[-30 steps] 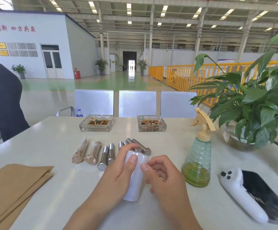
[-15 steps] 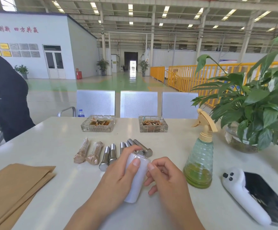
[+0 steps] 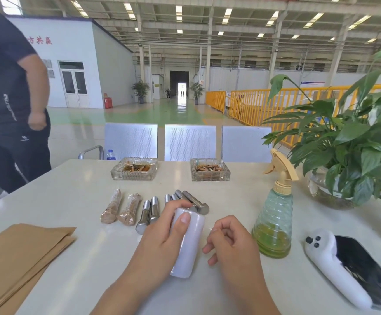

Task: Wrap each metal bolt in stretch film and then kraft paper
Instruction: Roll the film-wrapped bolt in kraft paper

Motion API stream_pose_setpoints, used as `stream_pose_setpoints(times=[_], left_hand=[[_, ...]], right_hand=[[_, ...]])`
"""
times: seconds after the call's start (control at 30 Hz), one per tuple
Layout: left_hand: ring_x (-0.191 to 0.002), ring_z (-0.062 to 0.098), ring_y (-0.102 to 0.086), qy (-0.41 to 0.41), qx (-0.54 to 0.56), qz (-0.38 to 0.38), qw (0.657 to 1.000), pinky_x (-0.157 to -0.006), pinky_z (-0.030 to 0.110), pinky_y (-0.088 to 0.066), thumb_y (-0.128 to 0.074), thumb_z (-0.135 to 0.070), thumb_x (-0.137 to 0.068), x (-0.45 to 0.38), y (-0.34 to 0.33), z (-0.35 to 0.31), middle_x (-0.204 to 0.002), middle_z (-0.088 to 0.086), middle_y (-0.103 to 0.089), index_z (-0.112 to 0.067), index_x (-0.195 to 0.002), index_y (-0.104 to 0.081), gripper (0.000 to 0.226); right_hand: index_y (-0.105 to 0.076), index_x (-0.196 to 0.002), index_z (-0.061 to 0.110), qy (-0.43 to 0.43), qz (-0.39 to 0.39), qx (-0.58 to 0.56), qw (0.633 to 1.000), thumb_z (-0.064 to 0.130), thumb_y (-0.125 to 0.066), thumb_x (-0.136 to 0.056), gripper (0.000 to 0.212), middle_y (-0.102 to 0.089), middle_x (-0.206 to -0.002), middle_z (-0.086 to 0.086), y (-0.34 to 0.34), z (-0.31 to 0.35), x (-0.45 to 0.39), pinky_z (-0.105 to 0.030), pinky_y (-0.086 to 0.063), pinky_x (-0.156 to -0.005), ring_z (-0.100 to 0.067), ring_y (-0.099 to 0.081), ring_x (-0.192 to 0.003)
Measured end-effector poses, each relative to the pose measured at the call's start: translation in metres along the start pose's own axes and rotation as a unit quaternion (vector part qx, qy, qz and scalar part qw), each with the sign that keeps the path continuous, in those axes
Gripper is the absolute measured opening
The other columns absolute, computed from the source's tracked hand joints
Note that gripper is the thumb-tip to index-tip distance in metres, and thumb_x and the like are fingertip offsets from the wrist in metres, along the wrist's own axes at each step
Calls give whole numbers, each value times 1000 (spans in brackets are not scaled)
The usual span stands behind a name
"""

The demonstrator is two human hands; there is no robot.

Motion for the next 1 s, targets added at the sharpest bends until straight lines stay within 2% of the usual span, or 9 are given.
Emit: stream_pose_setpoints(times=[0.07,0.2,0.3,0.37,0.43,0.53,0.7,0.87,1.0], left_hand=[[-95,3,-64,24,45,7,999,-80,33,-47,-34,-75,-92,-5,-2,1,-105,-14,-69,-42,-131,-54,55],[-93,15,-67,88,170,-8,981,-82,35,-49,-48,-65,-88,-16,-1,5,-99,-9,-72,-35,-117,-66,46],[-95,6,-68,62,144,6,988,-81,31,-50,-38,-76,-89,-9,1,3,-107,-14,-71,-41,-126,-59,55],[-97,13,-70,60,149,16,987,-84,36,-53,-39,-75,-90,-6,1,2,-105,-9,-72,-40,-127,-58,55],[-94,20,-71,62,151,28,986,-85,38,-54,-40,-70,-93,-6,-1,-2,-100,-4,-73,-38,-128,-57,50],[-92,17,-70,62,136,25,988,-82,32,-52,-40,-67,-93,-6,0,-1,-98,-5,-73,-40,-126,-59,46],[-90,8,-69,79,153,26,985,-79,27,-48,-40,-68,-93,-8,0,2,-101,-9,-73,-40,-123,-61,46],[-97,14,-71,127,221,34,966,-83,31,-52,-55,-77,-81,-8,2,5,-105,-4,-74,-38,-121,-64,57],[-92,19,-74,158,248,38,955,-77,30,-52,-73,-69,-68,-7,4,5,-102,5,-76,-33,-109,-72,55]], right_hand=[[-61,-78,13,-13,-6,-1,1000,2,-58,-90,16,-68,-66,-7,1,-4,-2,-24,-50,-49,-15,-64,-56],[-64,-83,16,-45,-4,-39,998,7,-57,-98,18,-69,-72,-4,-1,-8,-5,-35,-52,-50,-24,-67,-59],[-68,-86,31,-58,48,-72,995,37,-60,-100,18,-71,-80,-7,-10,-4,-4,-34,-52,-50,-27,-67,-60],[-68,-87,34,-53,81,-57,994,58,-62,-86,25,-71,-81,-8,-15,-2,-1,-34,-53,-51,-28,-68,-62],[-67,-86,29,-43,93,-34,994,64,-65,-77,36,-71,-77,-8,-17,1,1,-35,-53,-52,-27,-67,-61],[-65,-81,18,-35,92,-47,994,50,-69,-83,32,-67,-72,-12,-16,3,2,-36,-52,-51,-27,-64,-58],[-62,-76,12,-36,90,-49,994,14,-57,-104,29,-63,-72,-12,-13,1,-1,-35,-50,-50,-27,-62,-57],[-62,-73,10,-69,61,-74,993,10,-57,-100,28,-65,-72,-12,-10,0,-1,-33,-49,-49,-26,-61,-57],[-61,-83,4,-97,58,-119,986,9,-54,-101,20,-72,-79,-16,-11,1,-1,-32,-52,-51,-26,-65,-61]])
Point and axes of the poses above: each hand's wrist, its own x-axis away from the middle knuckle, its own y-axis out of the back of the hand, z = x × y, the point moved 5 cm from there along -x, towards the middle knuckle
